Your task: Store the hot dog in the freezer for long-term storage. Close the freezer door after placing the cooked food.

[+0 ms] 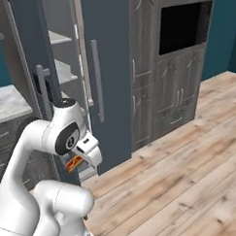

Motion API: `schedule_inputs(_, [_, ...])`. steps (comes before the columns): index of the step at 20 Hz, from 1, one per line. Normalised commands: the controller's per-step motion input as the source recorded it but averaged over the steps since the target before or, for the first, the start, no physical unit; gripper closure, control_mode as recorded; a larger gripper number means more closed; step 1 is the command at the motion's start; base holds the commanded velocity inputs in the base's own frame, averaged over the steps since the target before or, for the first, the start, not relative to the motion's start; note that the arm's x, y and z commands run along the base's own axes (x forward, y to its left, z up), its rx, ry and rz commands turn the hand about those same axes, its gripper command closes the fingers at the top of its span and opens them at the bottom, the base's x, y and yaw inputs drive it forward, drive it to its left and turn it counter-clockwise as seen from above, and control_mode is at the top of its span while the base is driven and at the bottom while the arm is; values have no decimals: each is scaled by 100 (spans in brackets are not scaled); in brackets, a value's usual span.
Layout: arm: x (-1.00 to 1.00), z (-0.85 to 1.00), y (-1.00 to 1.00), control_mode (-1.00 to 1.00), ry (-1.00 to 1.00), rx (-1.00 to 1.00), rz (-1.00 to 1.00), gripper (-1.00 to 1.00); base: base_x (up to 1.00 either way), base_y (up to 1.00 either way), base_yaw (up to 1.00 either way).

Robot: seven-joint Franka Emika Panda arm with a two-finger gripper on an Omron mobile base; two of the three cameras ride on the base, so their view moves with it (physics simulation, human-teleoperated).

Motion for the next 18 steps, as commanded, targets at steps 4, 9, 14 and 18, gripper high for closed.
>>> schedule_inputs(4, [0,0,0,100,0,0,0,100,16,-27,-52])
schedule_inputs(9, [0,0,0,100,0,0,0,100,40,-27,-32])
schedule_inputs(14, [0,0,0,100,0,0,0,100,76,-39,-4])
schedule_inputs(18, [0,0,0,100,0,0,0,100,84,-52,13])
